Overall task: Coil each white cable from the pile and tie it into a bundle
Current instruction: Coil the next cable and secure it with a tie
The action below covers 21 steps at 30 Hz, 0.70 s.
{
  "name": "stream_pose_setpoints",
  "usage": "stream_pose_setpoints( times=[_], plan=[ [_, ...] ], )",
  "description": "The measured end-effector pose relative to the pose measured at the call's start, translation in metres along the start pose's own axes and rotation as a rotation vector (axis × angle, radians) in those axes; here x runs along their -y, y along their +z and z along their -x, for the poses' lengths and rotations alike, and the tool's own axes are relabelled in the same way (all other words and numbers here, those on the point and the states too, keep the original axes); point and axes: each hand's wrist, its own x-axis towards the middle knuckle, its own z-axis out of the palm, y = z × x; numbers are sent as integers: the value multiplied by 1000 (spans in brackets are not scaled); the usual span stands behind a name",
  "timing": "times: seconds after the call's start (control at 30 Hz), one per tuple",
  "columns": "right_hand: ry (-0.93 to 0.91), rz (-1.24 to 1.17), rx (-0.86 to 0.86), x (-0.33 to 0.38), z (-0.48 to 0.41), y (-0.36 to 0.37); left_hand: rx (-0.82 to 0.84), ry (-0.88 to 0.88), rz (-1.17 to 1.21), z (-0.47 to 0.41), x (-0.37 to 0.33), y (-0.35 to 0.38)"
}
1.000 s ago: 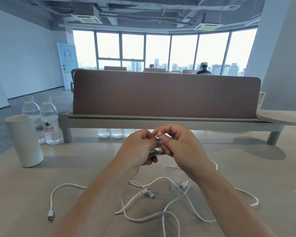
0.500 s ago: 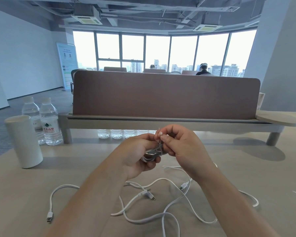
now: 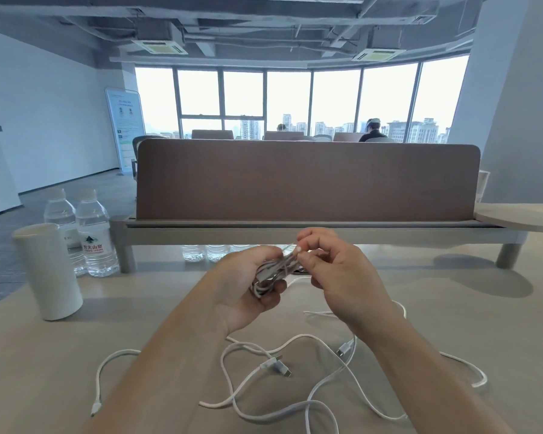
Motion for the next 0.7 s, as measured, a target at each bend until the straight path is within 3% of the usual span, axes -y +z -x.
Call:
stream_pose_setpoints(
  times=[0.33, 0.7],
  plan=[
    [205, -372, 237, -8, -1, -14, 104, 67, -94, 7, -2, -4],
    [203, -427, 288, -7, 0, -17, 169, 107, -145, 7, -4, -8]
  ],
)
